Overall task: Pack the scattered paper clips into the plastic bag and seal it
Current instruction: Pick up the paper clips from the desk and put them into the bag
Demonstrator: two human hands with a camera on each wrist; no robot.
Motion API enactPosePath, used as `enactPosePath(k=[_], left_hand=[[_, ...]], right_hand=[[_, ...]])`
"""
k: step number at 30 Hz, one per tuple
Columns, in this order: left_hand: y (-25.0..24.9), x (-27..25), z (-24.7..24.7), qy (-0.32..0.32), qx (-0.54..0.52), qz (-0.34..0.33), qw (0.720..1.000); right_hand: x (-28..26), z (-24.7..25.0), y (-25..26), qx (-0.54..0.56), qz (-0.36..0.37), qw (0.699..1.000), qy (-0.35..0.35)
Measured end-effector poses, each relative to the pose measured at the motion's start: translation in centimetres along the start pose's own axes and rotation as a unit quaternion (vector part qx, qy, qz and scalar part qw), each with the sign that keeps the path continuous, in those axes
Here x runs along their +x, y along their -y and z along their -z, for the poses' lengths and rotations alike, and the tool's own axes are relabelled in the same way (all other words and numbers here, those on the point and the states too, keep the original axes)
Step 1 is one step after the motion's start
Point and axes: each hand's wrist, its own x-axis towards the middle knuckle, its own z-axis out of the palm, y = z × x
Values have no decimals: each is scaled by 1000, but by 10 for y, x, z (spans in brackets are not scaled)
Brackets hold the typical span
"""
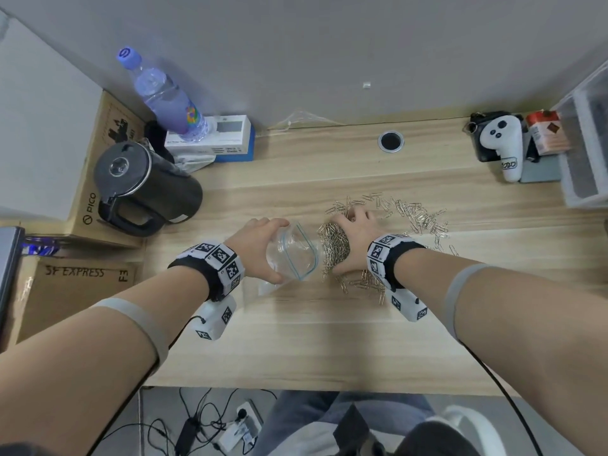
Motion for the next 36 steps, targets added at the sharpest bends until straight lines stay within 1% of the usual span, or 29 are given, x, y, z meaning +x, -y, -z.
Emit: enactPosePath(k=[6,12,18,22,25,28,31,34,36], left_hand=[[2,2,0,-2,-2,0,1000],[5,4,2,-7,2,-1,1000],[3,6,4,-7,4,-9,1000],[0,8,5,-4,7,-11,1000],[-4,9,5,0,7,-13,1000],[-9,8,6,6,10,-17,1000],[-13,9,8,8,11,-17,1000],[-18,9,9,6,2,-18,1000],[-23,8,10,2,-11,-14,1000]], right_hand=[[7,-8,9,-47,-7,999,12],[6,-7,3,0,12,1000,3],[1,-1,-4,23,-5,1000,3],[3,9,-5,32,-32,999,5],[-1,18,-7,83,-45,995,-20],[-7,29,-2,143,-32,989,-30],[-12,41,11,231,-14,972,-43],[-13,44,32,283,24,959,-16],[-11,40,45,299,51,953,-1]])
